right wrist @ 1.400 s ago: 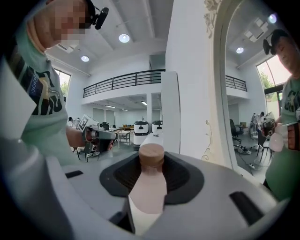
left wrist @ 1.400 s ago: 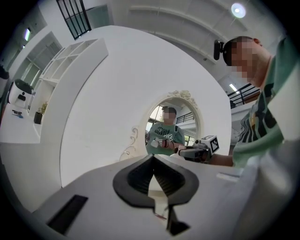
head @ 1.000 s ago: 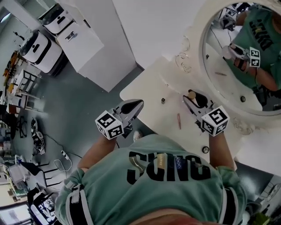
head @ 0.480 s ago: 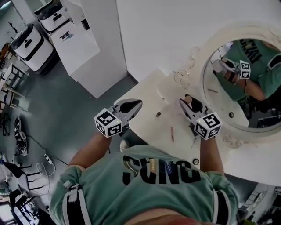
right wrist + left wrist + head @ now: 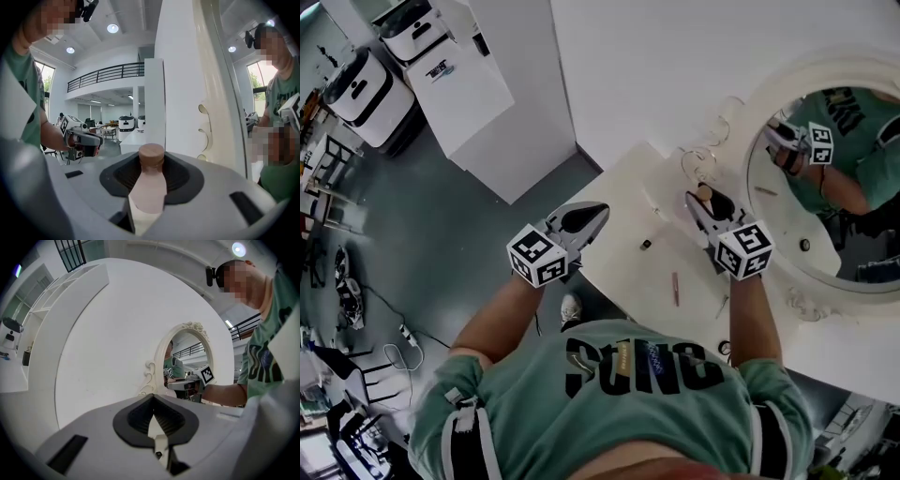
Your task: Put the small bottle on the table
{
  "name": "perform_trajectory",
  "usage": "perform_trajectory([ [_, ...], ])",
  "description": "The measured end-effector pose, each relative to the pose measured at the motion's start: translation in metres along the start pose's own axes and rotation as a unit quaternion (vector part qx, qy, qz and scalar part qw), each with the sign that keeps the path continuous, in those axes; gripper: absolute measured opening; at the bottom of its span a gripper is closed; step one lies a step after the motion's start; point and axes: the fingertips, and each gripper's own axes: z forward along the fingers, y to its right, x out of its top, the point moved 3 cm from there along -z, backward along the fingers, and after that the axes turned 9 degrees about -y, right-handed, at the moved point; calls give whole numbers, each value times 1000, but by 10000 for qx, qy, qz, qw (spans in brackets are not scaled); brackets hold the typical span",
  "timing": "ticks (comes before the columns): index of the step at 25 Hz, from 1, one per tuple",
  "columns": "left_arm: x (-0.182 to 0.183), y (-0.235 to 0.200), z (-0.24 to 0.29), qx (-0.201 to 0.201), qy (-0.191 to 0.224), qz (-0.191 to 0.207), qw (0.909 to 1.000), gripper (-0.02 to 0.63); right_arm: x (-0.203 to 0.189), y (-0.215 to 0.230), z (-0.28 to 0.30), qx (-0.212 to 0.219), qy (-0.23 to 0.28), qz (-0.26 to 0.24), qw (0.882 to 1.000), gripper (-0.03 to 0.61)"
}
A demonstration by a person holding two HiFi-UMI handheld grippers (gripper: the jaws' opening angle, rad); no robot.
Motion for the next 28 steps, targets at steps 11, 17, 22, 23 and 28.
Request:
perform_trajectory([
  [11,-32,-34,34,-87,-81,-183,9998,5,-27,27,59,-176,-197,86,9996,129],
  [17,-51,-53,50,-109,-151,-222,9996,5,-50,38,93,-247,-324,140,9991,129],
  [22,-61,-68,66,-183,-186,-262,9993,5,-58,49,117,-341,-389,109,9986,129],
  [23,-63,-70,69,-201,-192,-270,9992,5,-60,52,121,-361,-396,107,9985,129],
  [28,-72,-77,84,-295,-235,-298,9988,5,-67,59,137,-421,-421,37,9982,129],
])
